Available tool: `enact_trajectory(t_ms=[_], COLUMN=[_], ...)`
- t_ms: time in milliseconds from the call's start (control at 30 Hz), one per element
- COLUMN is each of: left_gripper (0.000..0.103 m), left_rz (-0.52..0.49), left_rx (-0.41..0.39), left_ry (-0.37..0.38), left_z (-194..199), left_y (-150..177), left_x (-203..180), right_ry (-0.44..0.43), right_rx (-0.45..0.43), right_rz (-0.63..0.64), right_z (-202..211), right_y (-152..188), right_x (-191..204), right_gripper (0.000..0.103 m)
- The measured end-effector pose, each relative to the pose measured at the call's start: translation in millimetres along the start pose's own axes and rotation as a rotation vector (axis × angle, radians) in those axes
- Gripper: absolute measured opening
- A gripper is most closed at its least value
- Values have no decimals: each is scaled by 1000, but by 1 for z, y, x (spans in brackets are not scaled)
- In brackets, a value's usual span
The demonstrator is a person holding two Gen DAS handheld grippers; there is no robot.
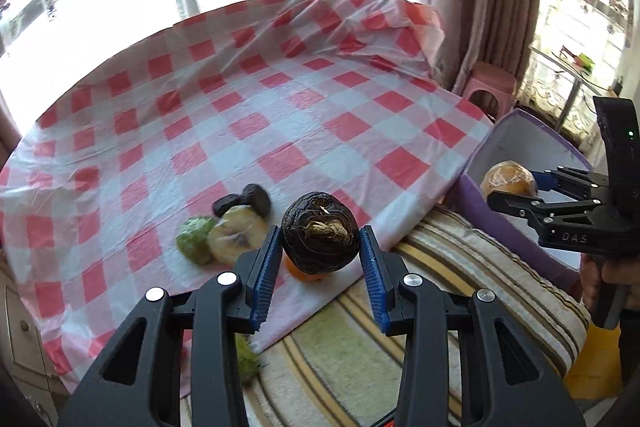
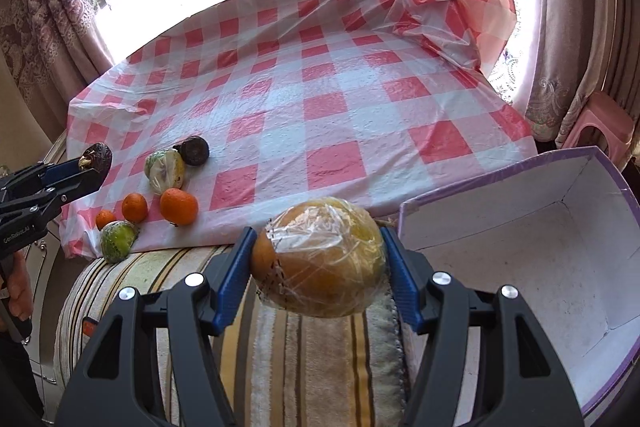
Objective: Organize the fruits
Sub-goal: 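Carry both fruits over the white box and open both tools to drop them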
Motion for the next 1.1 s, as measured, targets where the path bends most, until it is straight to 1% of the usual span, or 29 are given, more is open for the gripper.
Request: enact_trajectory(t_ms=[100, 200, 267, 367, 467, 500, 567, 700, 800, 867, 1033, 1100], left_gripper=[38, 38, 38, 38, 38, 38, 38, 38, 38, 38, 38, 39], left_rz=[-110, -191, -252, -347, -388, -402, -429, -487, -516, -533, -579, -591], left_rx=[33, 80, 112, 166, 218, 241, 273, 326, 354, 379, 432, 457], left_ry=[112, 226, 288, 358, 405, 417, 417, 428, 434, 432, 434, 439], left_z=[-19, -38, -52, -72, -91, -98, -111, -129, -140, -147, -159, -163], left_y=[-17, -30, -36, -40, -44, -43, -39, -30, -24, -18, -4, 1], left_x=[-46, -93, -124, -167, -199, -208, -224, -256, -273, -281, -288, -288], right_ry=[52, 117, 168, 251, 335, 359, 397, 466, 483, 477, 469, 481], right_rx=[-1, 11, 20, 47, 72, 77, 86, 106, 121, 134, 156, 170], right_rz=[-31, -65, -90, -124, -158, -168, -180, -179, -175, -178, -188, -179], right_z=[6, 10, 13, 17, 22, 24, 28, 30, 31, 27, 20, 18], right_y=[2, 9, 15, 28, 43, 47, 55, 65, 71, 76, 81, 80], right_x=[-28, -59, -83, -120, -155, -166, -183, -207, -214, -216, -218, -218], right_gripper=[63, 63, 63, 63, 63, 63, 63, 63, 63, 63, 63, 63])
Point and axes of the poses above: each gripper's, at about its wrist camera, not at the fingertips, and z roughly against the way its jaws point, x to its left, y to its underside, the point moved 3 cm from there along -z, roughly the way its jaws point, and after that the axes turned 6 degrees about -x, right-handed, at the moved point
